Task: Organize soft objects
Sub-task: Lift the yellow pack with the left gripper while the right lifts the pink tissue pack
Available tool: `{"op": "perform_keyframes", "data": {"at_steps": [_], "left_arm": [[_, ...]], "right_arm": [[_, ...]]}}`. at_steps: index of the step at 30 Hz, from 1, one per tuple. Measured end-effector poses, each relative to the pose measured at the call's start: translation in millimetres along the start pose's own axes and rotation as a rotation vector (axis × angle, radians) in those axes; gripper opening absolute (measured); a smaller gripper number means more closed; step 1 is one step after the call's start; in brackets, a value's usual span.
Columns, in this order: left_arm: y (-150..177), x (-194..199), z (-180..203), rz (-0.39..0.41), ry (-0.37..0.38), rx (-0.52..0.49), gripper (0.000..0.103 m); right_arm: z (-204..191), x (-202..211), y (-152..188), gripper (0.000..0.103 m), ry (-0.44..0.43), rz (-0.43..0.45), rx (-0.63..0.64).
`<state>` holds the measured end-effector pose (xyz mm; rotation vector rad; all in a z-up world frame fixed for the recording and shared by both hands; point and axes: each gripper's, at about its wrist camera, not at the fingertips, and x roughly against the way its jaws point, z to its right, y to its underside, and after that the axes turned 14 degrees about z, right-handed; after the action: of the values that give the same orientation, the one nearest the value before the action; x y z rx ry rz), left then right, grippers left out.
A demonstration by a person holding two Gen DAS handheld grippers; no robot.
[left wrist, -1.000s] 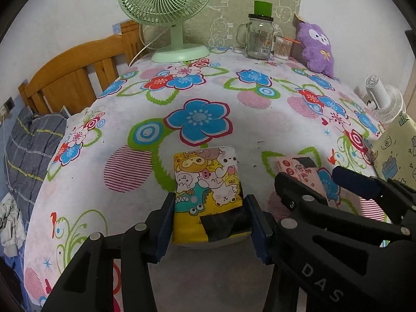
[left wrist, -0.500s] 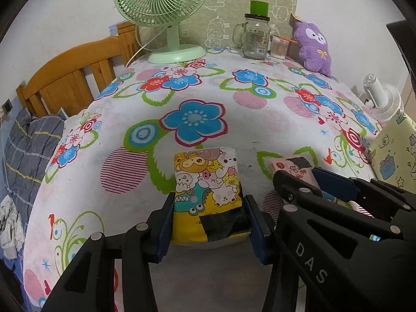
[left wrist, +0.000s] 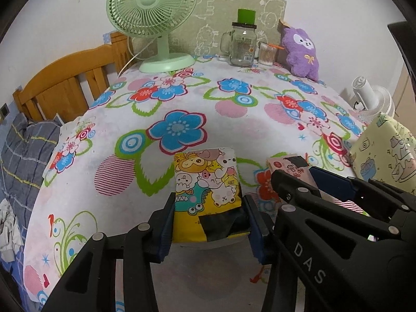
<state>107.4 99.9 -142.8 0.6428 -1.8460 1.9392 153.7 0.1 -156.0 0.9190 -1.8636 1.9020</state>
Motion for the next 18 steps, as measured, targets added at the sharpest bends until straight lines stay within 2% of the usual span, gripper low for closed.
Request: {"op": "perform_keyframes", "data": {"at_steps": [18], "left_arm": [[-26,39,12,0.097,-0.014,-0.014,0.049]], "right_arm": [[3,45,-23,0.041,-0.014,0.102,0.009]]}}
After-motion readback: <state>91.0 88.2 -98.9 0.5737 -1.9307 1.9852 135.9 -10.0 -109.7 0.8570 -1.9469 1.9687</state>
